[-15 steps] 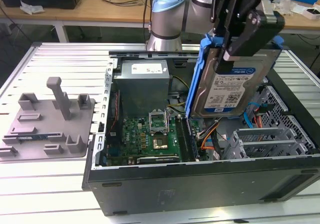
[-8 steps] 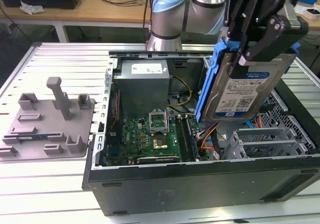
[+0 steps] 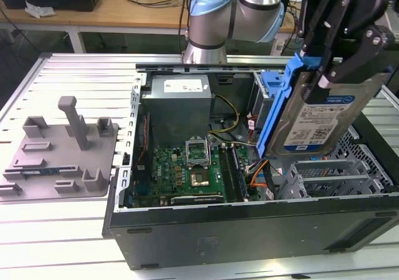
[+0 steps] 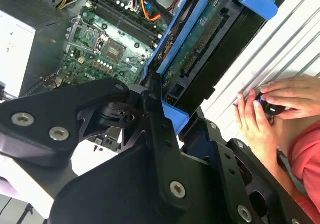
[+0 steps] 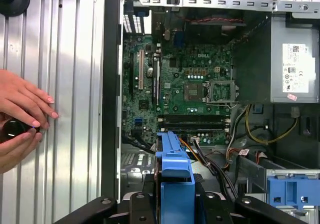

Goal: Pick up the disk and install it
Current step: 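Insert the disk into the insertion slot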

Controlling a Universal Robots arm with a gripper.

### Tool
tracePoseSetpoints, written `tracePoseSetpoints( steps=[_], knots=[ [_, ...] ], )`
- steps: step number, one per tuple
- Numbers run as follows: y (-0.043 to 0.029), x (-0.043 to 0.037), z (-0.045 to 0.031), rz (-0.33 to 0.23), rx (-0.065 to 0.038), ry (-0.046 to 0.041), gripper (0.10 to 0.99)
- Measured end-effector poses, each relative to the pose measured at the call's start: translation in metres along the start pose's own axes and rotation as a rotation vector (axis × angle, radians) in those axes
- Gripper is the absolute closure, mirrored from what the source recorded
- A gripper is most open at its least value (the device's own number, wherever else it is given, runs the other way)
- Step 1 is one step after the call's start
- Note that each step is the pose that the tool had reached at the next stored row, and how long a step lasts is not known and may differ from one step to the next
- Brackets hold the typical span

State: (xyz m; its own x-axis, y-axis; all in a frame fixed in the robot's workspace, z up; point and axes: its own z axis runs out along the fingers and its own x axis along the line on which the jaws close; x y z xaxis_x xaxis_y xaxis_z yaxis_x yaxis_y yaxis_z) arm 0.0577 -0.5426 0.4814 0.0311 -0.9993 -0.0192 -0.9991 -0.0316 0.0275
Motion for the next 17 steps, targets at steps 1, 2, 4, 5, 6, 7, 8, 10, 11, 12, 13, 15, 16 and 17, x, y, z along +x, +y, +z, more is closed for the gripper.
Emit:
tracePoseSetpoints(
  steps=[1,2,4,5,6,7,8,10,11,12,13,15,16,17],
  knots=[
    [-0.0019,0.0006,0.0,0.0,0.0,0.0,0.718],
    [-0.0062,0.0019,-0.0001,0.0,0.0,0.0,0.718],
    [-0.0109,0.0033,-0.0002,0.0,0.0,-0.0001,0.718],
    [-0.0145,0.0043,-0.0004,0.0,0.0,0.0,0.718],
    [-0.0169,0.005,-0.0004,0.0,0.0,-0.0001,0.718],
    [-0.019,0.0056,-0.0004,0.0,0.0,-0.0001,0.718],
    [-0.0211,0.0061,-0.0006,0.0,0.0,0.0,0.718],
    [-0.0257,0.0074,-0.0006,0.0,0.0,-0.0001,0.718],
    [-0.0276,0.0078,-0.0007,0.0,0.0,0.0,0.718],
    [-0.0312,0.0085,-0.0007,0.0,0.0,-0.0001,0.718],
    [-0.0333,0.0088,-0.0008,0.0,0.0,0.0,0.718],
    [-0.0361,0.0089,-0.0009,0.0,0.0,0.0,0.718],
    [-0.0376,0.009,-0.0009,0.0,0.0,0.0,0.718],
    [-0.0392,0.009,-0.0008,0.0,0.0,-0.0001,0.718]
  ],
)
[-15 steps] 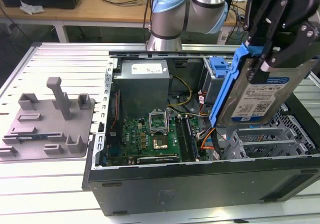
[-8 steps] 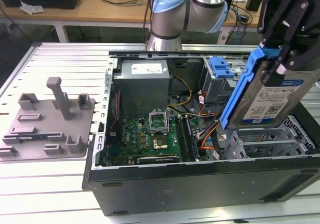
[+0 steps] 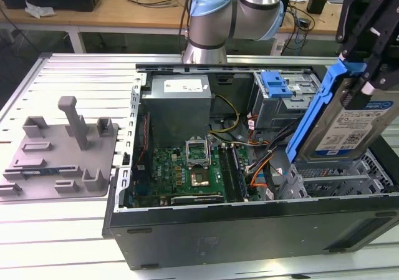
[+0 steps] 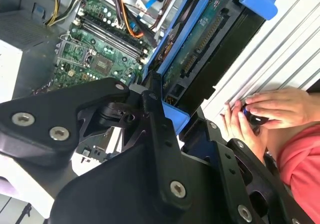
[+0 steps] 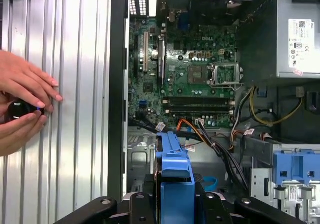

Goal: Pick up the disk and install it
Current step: 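Insert the disk into the insertion slot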

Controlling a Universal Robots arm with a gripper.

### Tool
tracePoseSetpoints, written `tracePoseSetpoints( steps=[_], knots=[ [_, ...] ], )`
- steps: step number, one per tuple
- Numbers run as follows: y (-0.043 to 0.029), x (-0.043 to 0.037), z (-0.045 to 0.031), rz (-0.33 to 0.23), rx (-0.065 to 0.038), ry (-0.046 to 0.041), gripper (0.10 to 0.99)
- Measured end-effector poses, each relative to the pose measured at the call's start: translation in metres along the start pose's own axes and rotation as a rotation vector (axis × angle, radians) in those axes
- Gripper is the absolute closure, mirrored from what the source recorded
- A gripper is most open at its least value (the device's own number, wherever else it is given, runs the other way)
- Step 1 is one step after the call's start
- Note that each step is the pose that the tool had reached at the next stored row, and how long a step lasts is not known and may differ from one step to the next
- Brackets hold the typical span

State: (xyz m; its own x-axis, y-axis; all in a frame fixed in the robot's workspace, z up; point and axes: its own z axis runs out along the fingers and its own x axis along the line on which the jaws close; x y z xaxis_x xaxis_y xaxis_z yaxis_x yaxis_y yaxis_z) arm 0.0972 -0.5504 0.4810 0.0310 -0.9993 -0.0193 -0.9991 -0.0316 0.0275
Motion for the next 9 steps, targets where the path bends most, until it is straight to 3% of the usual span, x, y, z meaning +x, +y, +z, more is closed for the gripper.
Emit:
tracePoseSetpoints(
  steps=[9],
  knots=[
    [-0.0214,0.0006,0.0001,0.0,0.0,-0.0001,0.718]
  ],
)
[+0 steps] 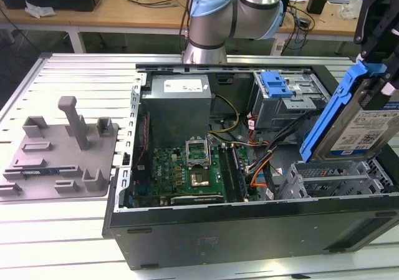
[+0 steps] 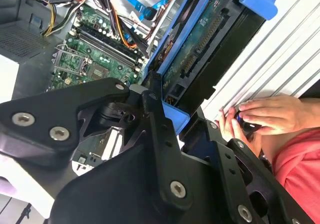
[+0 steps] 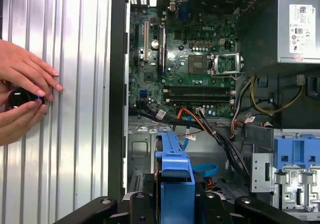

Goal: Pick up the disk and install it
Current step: 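Insert the disk into the insertion slot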

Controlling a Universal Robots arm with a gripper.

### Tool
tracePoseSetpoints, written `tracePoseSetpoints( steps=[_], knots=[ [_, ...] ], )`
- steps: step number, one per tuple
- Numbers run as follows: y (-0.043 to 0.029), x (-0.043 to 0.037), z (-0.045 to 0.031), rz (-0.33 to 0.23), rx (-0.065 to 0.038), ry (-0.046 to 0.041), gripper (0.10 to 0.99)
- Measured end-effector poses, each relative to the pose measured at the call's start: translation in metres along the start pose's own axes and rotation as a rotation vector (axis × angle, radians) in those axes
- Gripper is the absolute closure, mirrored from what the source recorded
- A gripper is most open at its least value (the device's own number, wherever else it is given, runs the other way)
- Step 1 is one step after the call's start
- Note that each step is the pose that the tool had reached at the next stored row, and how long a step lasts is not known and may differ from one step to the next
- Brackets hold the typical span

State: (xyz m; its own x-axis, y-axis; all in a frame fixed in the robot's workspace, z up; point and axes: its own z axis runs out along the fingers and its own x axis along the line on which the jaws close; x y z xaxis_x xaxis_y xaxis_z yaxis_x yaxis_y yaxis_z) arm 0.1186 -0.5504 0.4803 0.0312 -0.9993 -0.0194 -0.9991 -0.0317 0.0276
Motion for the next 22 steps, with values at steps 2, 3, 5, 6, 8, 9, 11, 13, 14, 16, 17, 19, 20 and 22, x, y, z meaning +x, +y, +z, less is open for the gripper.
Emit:
tracePoseSetpoints(
  steps=[2,3,5,6,8,9,11,13,14,16,17,19,20,22],
  knots=[
    [-0.0003,0.0001,-0.0001,0.0,0.0,0.0002,0.718],
    [-0.0005,0.0001,-0.0001,0.0,0.0,0.0002,0.718],
    [-0.0006,0.0,0.0,0.0,0.0,0.0001,0.718],
    [-0.0006,-0.0001,0.0001,0.0,0.0,0.0001,0.718],
    [-0.0006,-0.0005,0.0001,0.0,0.0,0.0002,0.718],
    [-0.0007,-0.0006,0.0003,0.0,0.0,0.0001,0.718],
    [-0.0009,-0.0008,0.0005,0.0,0.0,0.0002,0.718],
    [-0.0022,-0.001,0.0007,0.0,0.0,0.0002,0.718],
    [-0.0026,-0.0013,0.0009,0.0,0.0,0.0001,0.718],
    [-0.0029,-0.0018,0.001,0.0,0.0,0.0002,0.718],
    [-0.0032,-0.0022,0.0012,0.0,0.0,0.0001,0.718],
    [-0.0036,-0.0029,0.0014,0.0,0.0,0.0002,0.718],
    [-0.0038,-0.0036,0.0015,0.0,0.0,0.0001,0.718],
    [-0.0039,-0.0045,0.0018,0.0,0.0,0.0002,0.718]
  ],
)
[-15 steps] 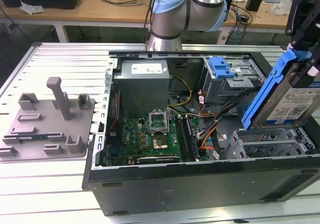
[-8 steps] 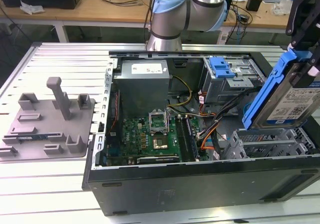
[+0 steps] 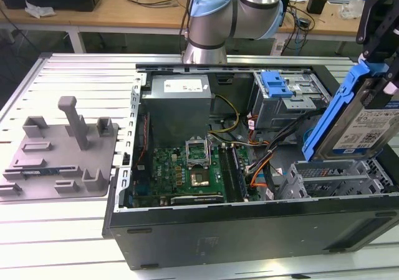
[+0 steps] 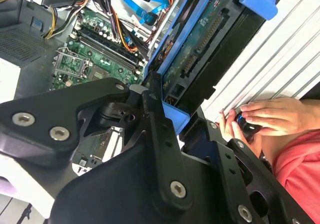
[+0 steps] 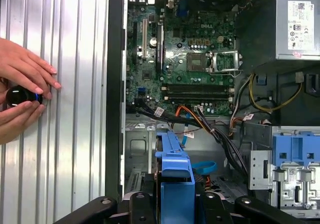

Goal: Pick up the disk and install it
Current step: 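Insert the disk into the insertion slot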

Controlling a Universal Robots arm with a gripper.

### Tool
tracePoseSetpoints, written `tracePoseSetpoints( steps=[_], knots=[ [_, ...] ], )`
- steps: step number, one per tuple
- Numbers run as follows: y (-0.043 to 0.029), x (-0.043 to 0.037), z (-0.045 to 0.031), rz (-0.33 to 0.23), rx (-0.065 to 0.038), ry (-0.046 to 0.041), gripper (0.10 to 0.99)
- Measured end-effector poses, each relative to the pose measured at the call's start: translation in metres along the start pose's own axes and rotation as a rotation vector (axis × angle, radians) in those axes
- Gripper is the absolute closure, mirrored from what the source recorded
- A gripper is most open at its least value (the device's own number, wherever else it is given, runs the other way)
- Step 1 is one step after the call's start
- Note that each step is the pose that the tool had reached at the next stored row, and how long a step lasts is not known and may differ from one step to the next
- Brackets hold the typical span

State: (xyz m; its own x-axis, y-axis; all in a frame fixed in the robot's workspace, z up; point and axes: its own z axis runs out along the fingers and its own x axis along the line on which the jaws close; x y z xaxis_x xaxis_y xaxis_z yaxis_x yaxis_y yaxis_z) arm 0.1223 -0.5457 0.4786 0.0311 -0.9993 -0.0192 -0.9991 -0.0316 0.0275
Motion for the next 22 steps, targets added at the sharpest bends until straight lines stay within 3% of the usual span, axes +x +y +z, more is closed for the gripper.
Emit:
tracePoseSetpoints(
  steps=[22],
  knots=[
    [-0.0018,-0.0011,0.0111,-0.002,0.0,0.0,0.718]
  ],
)
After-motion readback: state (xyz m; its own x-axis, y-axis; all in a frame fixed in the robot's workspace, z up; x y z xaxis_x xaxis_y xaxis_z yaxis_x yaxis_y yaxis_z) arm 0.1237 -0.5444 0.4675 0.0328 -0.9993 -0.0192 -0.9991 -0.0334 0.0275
